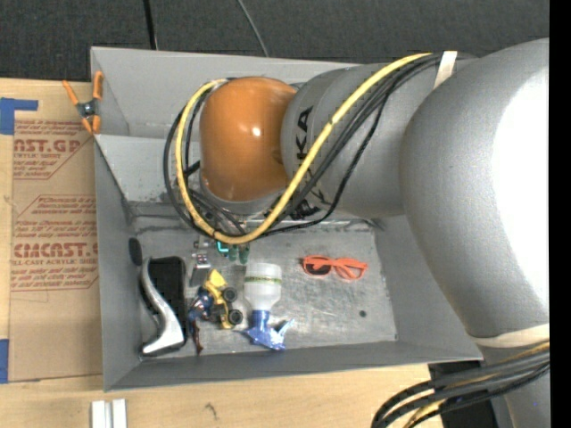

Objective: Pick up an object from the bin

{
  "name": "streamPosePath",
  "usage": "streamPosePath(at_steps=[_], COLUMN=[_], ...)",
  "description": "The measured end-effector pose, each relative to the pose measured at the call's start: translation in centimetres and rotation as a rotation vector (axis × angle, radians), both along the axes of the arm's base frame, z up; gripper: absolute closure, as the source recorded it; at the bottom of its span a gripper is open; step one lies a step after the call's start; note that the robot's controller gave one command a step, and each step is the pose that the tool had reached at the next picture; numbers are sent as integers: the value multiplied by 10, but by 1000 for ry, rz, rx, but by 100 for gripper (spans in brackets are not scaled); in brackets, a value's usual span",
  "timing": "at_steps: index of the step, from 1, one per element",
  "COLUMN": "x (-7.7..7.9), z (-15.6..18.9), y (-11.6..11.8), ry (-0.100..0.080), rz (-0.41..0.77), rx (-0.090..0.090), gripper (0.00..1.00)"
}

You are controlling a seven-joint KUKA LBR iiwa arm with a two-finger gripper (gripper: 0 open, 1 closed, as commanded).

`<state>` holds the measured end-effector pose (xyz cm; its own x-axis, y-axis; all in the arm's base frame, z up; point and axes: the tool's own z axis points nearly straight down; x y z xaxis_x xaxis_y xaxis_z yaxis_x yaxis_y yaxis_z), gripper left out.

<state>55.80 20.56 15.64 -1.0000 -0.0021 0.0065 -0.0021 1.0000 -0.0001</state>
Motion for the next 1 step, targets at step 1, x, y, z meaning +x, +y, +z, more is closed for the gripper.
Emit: streamPosePath(at_steps=[1], x=[2], z=[4], y=[-1], ry=[-7], rz=[-1], rx=[1], gripper=[0])
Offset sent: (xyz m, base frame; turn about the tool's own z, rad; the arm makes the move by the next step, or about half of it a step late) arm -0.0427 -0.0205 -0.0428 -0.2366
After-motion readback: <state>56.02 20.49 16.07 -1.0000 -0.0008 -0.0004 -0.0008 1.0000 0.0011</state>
